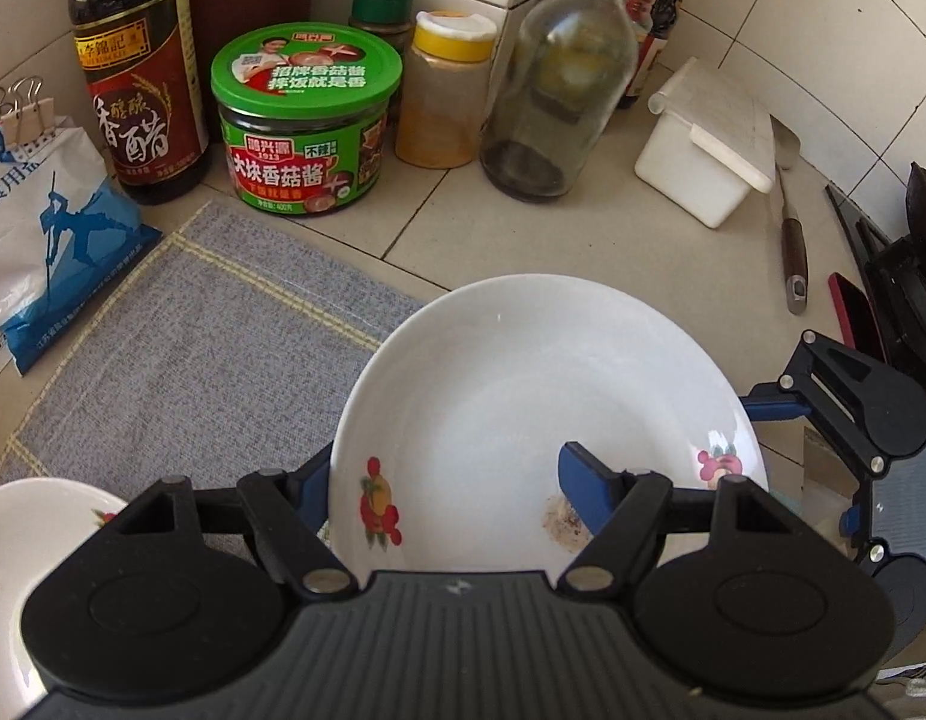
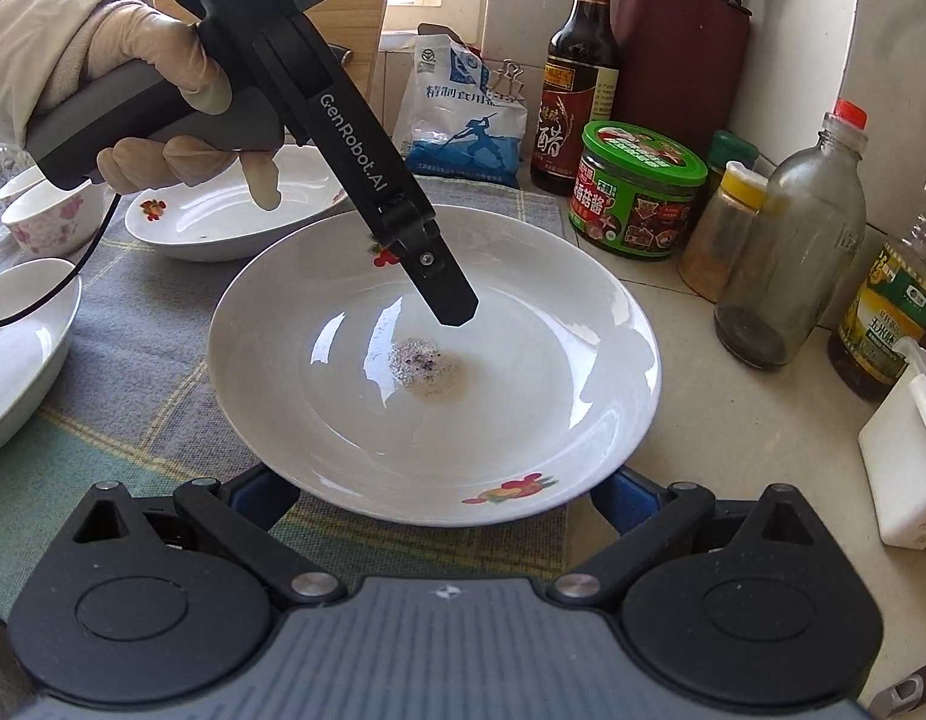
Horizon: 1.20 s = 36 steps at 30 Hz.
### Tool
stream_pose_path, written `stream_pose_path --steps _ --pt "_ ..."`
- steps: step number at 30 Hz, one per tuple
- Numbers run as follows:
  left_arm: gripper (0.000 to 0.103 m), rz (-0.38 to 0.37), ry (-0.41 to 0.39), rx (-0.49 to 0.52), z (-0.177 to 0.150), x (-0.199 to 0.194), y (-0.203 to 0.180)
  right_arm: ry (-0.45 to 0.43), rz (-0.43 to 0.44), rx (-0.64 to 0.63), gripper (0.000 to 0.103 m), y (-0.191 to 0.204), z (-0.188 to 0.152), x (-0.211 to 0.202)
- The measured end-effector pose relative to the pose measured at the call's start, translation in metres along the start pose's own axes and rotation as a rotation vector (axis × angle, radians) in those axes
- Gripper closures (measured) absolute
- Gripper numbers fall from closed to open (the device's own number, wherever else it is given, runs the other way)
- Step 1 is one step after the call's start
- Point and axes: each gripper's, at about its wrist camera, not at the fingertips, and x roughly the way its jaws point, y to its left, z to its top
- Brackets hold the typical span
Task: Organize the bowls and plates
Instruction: 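Carry the stained plate with the left tool, lower it onto the towel, open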
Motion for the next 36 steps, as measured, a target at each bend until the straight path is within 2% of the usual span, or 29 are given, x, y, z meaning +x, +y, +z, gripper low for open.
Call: stream_pose_path --steps 13,21,28,36 --pt "0.028 -0.005 -0.005 -0.024 0.001 0.011 0.007 0.026 -0.018 0.018 0.000 -0.001 0.001 0.009" --pt "0.025 0.057 -0.035 0.018 -0.002 0.005 -0.001 0.042 -0.004 0.033 0.000 0.002 0.002 0.005" --pt "0.023 0.091 -0.091 0.007 -0.010 -0.020 -0.010 0.042 -0.024 0.039 0.000 0.008 0.002 -0.010" --pt "0.020 0.134 -0.190 -0.017 -0.033 -0.065 -0.034 0.015 -0.026 0.016 0.000 0.026 0.001 -0.036"
